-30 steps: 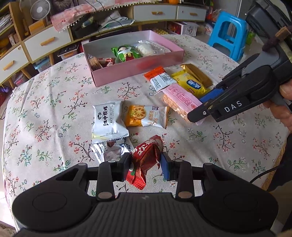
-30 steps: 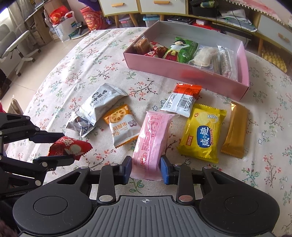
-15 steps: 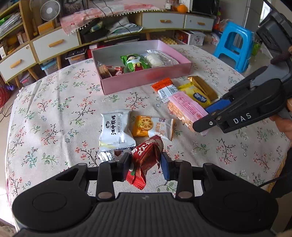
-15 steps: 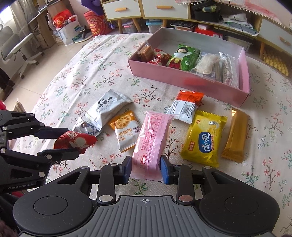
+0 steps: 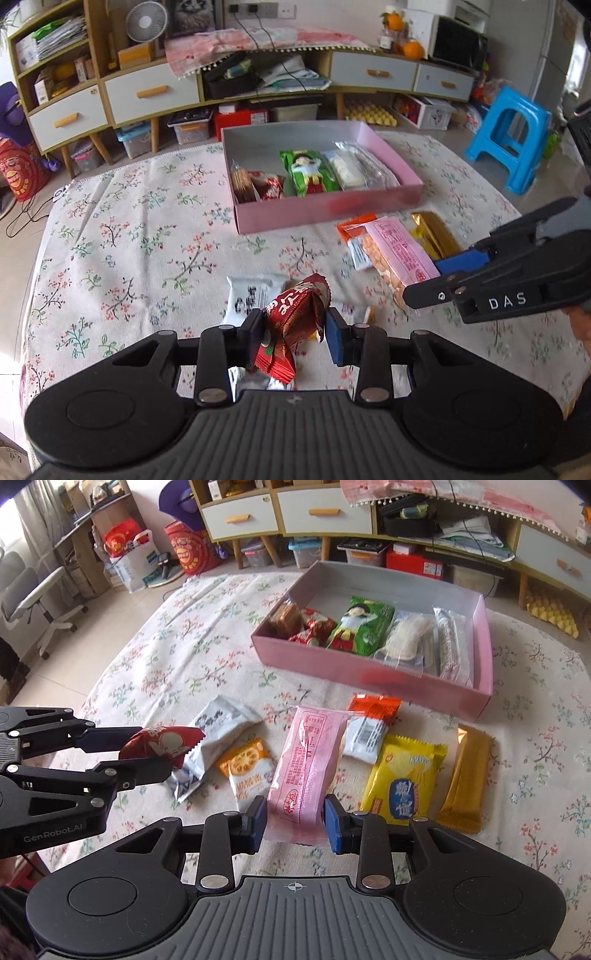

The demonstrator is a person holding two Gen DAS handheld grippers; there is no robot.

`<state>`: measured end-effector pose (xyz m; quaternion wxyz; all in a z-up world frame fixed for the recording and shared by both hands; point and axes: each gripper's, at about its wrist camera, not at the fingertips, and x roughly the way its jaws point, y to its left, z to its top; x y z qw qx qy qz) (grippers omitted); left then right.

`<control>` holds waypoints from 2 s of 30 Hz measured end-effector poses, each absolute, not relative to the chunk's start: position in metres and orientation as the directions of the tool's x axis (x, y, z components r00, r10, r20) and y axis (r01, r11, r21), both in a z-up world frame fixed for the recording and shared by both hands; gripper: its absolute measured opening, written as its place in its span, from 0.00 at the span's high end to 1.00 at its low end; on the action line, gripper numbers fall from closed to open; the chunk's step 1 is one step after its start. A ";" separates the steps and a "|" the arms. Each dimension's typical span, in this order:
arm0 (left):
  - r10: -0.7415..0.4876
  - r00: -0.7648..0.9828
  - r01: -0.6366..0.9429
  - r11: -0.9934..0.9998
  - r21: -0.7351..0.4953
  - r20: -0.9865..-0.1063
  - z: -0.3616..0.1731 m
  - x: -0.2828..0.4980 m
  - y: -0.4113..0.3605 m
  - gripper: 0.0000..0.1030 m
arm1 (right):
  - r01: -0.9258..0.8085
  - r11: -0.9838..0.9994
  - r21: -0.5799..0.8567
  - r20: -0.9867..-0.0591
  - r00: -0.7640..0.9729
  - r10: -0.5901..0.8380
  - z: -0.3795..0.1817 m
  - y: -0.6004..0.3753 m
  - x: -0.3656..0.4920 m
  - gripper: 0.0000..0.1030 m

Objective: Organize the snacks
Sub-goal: 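Carry the red candy and pink pack into the pink box, then open both grippers to release the snacks in the box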

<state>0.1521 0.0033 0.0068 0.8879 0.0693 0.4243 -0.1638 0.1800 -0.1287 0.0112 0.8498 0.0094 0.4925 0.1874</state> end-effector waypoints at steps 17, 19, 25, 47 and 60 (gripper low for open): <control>-0.209 0.637 0.249 0.967 -0.058 -0.742 0.021 0.198 -0.035 0.68 | -0.189 0.964 0.189 -0.796 0.545 0.263 0.023 -0.172 0.234 0.69; -0.202 0.643 0.231 0.971 -0.065 -0.739 0.021 0.207 -0.036 0.68 | -0.165 0.969 0.184 -0.794 0.557 0.246 0.022 -0.181 0.244 0.69; -0.202 0.633 0.172 0.978 -0.119 -0.748 0.017 0.234 -0.031 0.68 | -0.100 0.980 0.172 -0.792 0.578 0.198 0.017 -0.203 0.271 0.69; -0.217 0.613 0.075 0.973 -0.217 -0.760 -0.003 0.278 -0.026 0.67 | -0.106 0.971 0.215 -0.797 0.555 0.237 -0.009 -0.212 0.318 0.69; -0.223 0.610 0.061 0.970 -0.235 -0.761 -0.005 0.283 -0.022 0.64 | -0.109 0.972 0.207 -0.797 0.558 0.232 -0.014 -0.207 0.324 0.67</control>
